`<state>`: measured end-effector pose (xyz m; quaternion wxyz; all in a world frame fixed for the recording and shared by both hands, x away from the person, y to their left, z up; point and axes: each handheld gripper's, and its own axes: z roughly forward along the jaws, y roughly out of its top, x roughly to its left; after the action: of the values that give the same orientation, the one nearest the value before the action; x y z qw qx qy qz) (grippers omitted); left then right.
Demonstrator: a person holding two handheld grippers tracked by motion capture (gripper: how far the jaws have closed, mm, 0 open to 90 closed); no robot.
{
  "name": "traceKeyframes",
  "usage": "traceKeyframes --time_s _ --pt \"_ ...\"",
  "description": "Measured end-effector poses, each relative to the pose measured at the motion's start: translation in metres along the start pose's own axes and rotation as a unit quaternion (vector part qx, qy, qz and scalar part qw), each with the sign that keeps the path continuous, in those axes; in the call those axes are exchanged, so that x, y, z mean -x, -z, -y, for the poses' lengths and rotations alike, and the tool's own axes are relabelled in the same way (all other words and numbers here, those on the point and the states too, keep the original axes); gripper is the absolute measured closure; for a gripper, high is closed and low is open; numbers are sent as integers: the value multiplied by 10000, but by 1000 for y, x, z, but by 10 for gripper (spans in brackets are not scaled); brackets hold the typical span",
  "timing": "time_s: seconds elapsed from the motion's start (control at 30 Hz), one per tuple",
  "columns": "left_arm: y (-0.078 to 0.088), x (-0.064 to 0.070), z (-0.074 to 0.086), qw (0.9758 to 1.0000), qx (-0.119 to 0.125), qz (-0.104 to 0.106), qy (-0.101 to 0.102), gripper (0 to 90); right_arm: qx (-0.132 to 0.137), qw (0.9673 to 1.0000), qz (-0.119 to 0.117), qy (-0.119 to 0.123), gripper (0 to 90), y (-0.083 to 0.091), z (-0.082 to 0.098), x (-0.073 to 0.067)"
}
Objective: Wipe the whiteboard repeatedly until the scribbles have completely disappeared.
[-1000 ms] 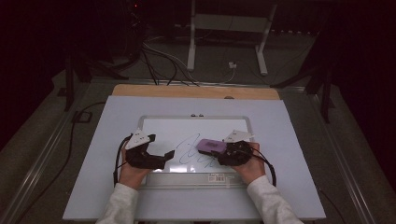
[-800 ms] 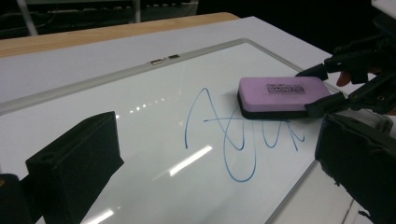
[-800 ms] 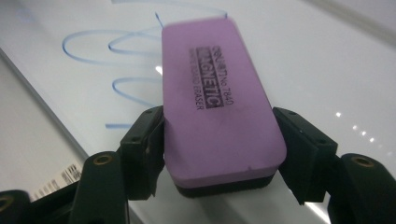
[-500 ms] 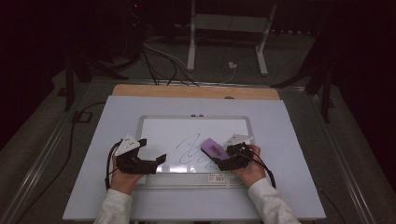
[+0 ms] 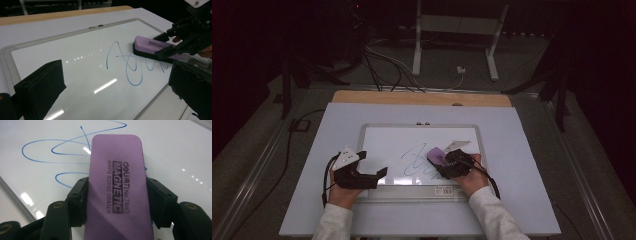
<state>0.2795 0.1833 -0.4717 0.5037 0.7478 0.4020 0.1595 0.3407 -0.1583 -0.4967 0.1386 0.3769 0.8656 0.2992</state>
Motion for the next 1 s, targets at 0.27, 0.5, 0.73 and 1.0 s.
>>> traceKeyframes --time_s 0.27,0.5,0.73,1.0 --pt "6 -2 2 9999 29 -157 -54 10 -86 9990 311 -301 414 6 6 23" --pt "14 -5 0 9995 121 -271 -119 10 -124 9953 624 -737 414 11 13 49" --pt "16 -8 3 9991 150 -393 -19 10 -159 9899 955 -1031 414 14 16 61" --pt "15 -11 4 9989 168 -443 31 10 -160 9849 1048 -1369 416 17 21 69"
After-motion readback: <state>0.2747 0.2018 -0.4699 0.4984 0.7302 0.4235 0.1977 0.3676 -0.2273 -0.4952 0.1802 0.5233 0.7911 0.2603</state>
